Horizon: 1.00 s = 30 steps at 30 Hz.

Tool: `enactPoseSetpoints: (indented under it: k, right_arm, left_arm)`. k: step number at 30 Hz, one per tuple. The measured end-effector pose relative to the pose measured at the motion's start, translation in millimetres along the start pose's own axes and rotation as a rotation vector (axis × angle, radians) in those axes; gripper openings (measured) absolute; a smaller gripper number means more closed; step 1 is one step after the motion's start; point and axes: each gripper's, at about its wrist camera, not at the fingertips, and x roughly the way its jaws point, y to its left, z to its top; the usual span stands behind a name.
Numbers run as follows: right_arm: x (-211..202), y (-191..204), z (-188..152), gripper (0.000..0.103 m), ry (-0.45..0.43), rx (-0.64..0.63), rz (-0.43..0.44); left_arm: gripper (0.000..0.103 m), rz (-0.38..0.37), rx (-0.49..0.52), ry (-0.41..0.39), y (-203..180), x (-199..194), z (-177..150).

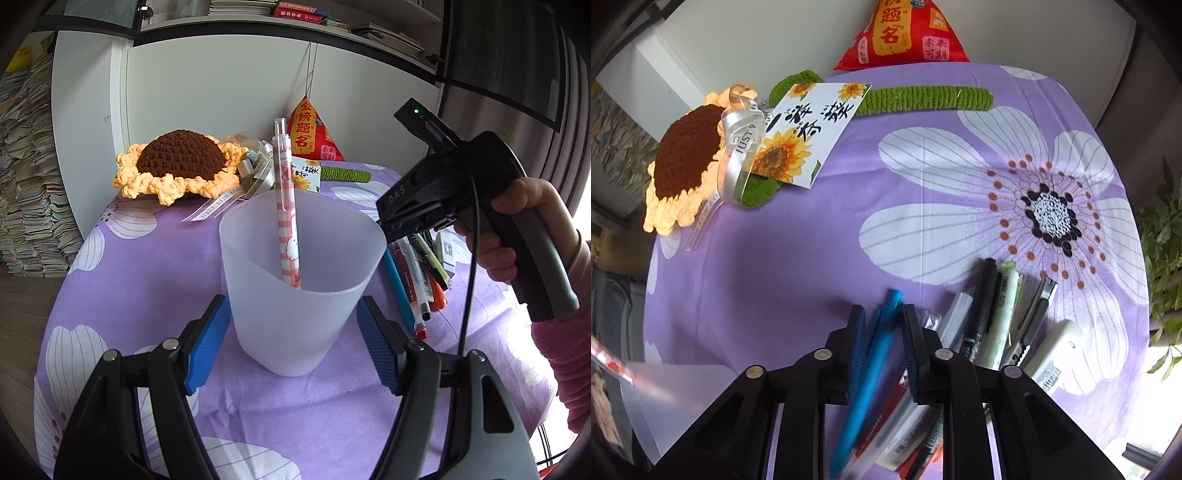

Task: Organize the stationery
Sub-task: 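Move the right tool back to the pens and grasp the blue pen, then carry the blue pen with the right tool and release it into the cup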

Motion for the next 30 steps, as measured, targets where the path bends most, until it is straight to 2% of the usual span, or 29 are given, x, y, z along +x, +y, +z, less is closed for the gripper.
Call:
enactPoseSetpoints:
  k: [4, 6, 9, 14, 22, 30]
  right_arm:
    - [3, 10, 4, 0.021, -0.009, -0.033, -0.048]
    - [4, 18, 3, 0.015, -0.015, -0.065, -0.094]
    - [-2, 18, -2, 0.015, -0.022, -0.047, -0.031]
    - [-45, 22, -19, 0.015, -0.133, -0.062, 0.036]
    - [-125, 44, -64, 0.014, -0.332, -0.164, 0.085]
    - [-187, 71, -85, 0.014, -0.54, -0.251, 0.079]
  left_arm:
    - [0.07, 0.0, 0.0, 0.0, 0, 0, 0]
    - [0.07, -0.001, 0.0, 0.0, 0, 0, 0]
    - [0.07, 0.0, 0.0, 0.0, 0, 0, 0]
    - [0.07, 0.0, 0.0, 0.0, 0, 0, 0]
    - [0.07, 0.0, 0.0, 0.0, 0, 0, 0]
    - [0.07, -0.001, 0.0, 0.0, 0, 0, 0]
